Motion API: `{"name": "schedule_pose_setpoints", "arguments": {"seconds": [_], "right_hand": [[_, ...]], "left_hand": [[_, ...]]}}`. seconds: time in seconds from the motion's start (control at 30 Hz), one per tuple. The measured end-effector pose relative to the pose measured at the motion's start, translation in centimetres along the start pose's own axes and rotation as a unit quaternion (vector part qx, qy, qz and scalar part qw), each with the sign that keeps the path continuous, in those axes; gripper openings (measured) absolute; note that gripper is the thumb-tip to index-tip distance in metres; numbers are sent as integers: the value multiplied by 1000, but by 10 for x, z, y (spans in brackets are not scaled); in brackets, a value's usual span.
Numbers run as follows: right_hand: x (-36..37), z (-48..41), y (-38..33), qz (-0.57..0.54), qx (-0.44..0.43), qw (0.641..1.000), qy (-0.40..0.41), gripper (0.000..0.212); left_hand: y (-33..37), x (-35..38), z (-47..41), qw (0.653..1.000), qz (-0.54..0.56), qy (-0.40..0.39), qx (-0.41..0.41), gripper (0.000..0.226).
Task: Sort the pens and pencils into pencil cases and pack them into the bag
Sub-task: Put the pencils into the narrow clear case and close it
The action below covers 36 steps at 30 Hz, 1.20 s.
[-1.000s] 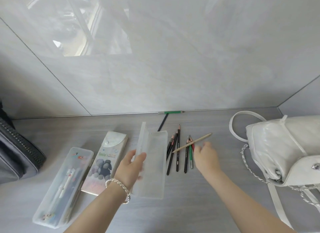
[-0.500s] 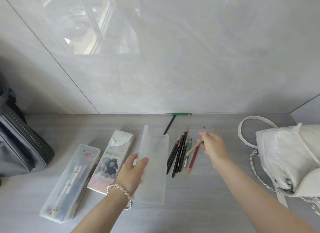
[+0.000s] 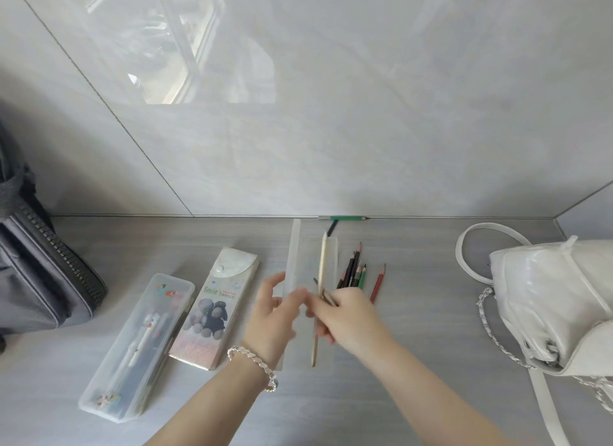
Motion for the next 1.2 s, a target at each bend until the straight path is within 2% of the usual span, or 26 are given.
{"name": "schedule_pose_setpoints", "arguments": {"seconds": [0.1,0.2,0.33,0.4,0.5,0.6,0.7,0.8,0.83,0.9,0.97,1.03,1.2], "right_hand": [[10,-5,7,2,25,999,48,27],[12,-3,10,18,38,996,82,44],[16,5,-4,89,-20,992,85,39],[15,7,-7,157,-44,981,104,45],[23,5,-8,324,-37,940,100,49],[33,0,-3,387,-36,919,61,42],[36,-1,-6,398,-112,909,48,28],[9,-2,-18,309,-193,919,149,18],[-5,-7,-16,273,-181,927,181,17],[-34,-27,2,228,-94,945,215,19],[-52,-51,30,242,19,950,197,19],[-55,-66,49,272,91,944,164,22],[-50,-83,55,368,139,906,156,30]], "left_hand": [[-2,1,4,999,-4,33,20,25],[-4,3,5,999,22,42,23,31],[-6,2,4,996,63,59,26,23],[-8,1,2,993,98,58,21,22],[-10,2,-1,990,126,56,7,28],[-10,0,-3,991,118,61,4,20],[-8,-6,-8,991,108,78,9,30],[-6,-14,-12,980,192,49,17,25],[-6,-17,-13,977,211,40,16,29],[-7,-24,-13,973,226,46,16,32],[-8,-27,-11,968,248,42,16,32],[-10,-29,-12,971,236,38,17,28],[-22,-37,-13,987,143,74,-28,31]]}}
Point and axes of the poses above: each hand's wrist, its own z-axis away from the middle knuckle, its own x-axis out of the palm, y = z × x, the point moved 5 cm from there along -z, towards the middle knuckle, and after that the axes turned 11 degrees about -y, right-handed, at the moved point
